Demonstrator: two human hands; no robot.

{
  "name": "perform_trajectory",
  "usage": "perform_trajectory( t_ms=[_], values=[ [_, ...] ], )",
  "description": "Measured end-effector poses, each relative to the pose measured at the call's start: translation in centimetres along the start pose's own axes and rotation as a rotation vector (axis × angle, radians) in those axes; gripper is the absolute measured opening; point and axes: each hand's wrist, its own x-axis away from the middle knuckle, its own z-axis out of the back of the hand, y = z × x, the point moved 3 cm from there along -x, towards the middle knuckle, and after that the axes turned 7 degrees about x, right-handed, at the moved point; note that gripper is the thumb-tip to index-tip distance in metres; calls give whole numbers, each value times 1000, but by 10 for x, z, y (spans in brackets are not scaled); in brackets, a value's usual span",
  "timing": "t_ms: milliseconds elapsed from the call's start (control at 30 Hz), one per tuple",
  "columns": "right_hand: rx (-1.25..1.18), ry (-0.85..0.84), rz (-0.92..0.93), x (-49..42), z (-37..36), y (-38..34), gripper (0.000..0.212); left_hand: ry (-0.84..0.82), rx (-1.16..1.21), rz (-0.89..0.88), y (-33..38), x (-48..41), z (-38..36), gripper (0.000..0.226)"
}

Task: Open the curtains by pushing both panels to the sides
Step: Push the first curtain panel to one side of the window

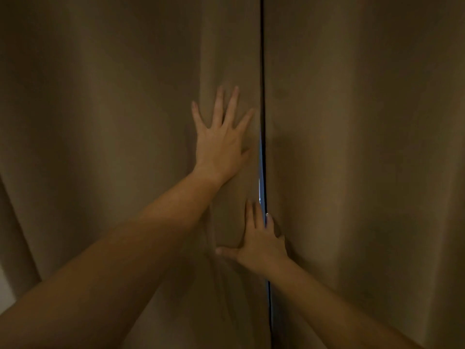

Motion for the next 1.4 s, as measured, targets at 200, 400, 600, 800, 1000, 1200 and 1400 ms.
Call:
perform_trajectory(
  t_ms=[200,400,600,800,1000,1200,1400],
  values=[
    [-22,-19,101,-18,0,-23,147,18,-51,7,-23,9,-5,92],
    [-21,-58,180,-29,-11,-44,143,49,-114,55,-43,21,3,86],
    [-30,-73,229,-31,-22,-82,144,31,-161,87,-73,40,10,87],
    [-64,22,327,-50,-57,-130,155,47,-171,101,-124,56,9,89],
    [-96,33,361,-64,-85,-197,158,46,-200,71,-185,75,6,90],
    [-107,27,398,-76,-108,-267,158,61,-215,78,-254,96,-2,86],
    [-155,21,441,-82,-136,-333,157,51,-225,95,-318,119,-6,86]
  ],
)
